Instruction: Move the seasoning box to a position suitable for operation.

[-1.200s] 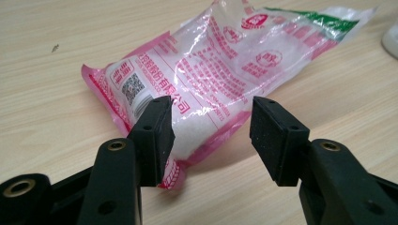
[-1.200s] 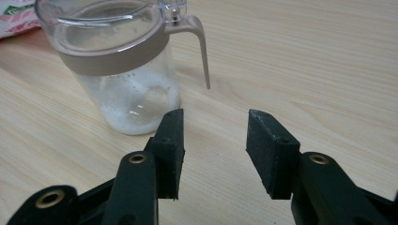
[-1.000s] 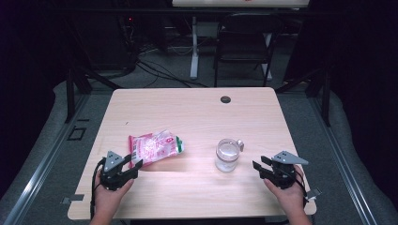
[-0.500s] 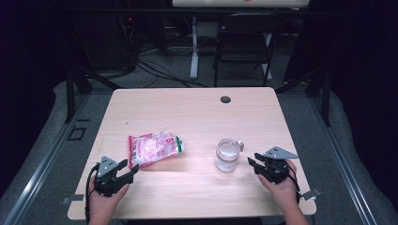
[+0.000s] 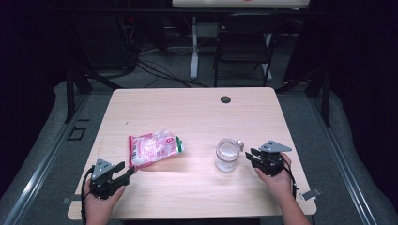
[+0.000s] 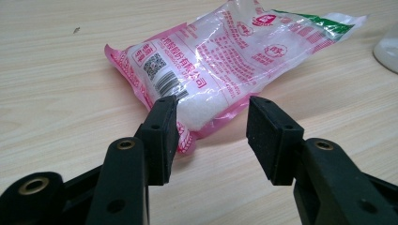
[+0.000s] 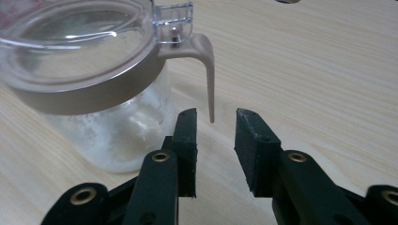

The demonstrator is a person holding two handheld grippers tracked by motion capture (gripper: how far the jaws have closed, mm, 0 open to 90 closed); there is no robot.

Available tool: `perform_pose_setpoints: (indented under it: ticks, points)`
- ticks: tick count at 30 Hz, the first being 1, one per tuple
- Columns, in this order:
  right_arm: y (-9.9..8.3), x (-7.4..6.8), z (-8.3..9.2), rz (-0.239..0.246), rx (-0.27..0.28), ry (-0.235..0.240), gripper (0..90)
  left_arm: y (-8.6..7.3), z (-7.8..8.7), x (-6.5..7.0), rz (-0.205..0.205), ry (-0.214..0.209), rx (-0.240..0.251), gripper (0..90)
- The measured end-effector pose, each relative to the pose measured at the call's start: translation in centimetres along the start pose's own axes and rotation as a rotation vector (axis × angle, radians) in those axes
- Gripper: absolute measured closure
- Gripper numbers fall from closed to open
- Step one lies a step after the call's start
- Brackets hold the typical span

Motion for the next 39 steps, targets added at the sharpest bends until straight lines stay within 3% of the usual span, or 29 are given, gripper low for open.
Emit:
perform_pose_setpoints:
  ticks: [8, 19, 26, 39]
  points:
    - [0.2, 1.0, -2.2, -0.051, -0.012, 0.044, 70.5, -0.2, 0.2, 0.1, -0.004, 0.009, -0.007, 54.9]
    - [0.8, 1.1, -4.6, -0.013, -0.071, 0.025, 77.2, -0.5, 0.4, -0.2, 0.009, 0.015, -0.011, 56.6]
    - [0.8, 1.1, -4.4, -0.017, -0.062, 0.024, 84.0, -0.5, 0.3, -0.1, 0.003, 0.015, -0.009, 57.3]
    - [0.8, 0.5, -4.3, -0.006, -0.079, -0.016, 85.6, -0.4, 0.2, 0.0, -0.001, 0.011, -0.013, 57.2]
Point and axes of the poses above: each handheld gripper's, and its own axes: z roughly backward along the jaws, y roughly out of its top, x roughly to its right, the point moved 1 cm from there along -z, roughly forward along the jaws, and after that the axes turned 12 degrees about y, right-handed, at the moved point
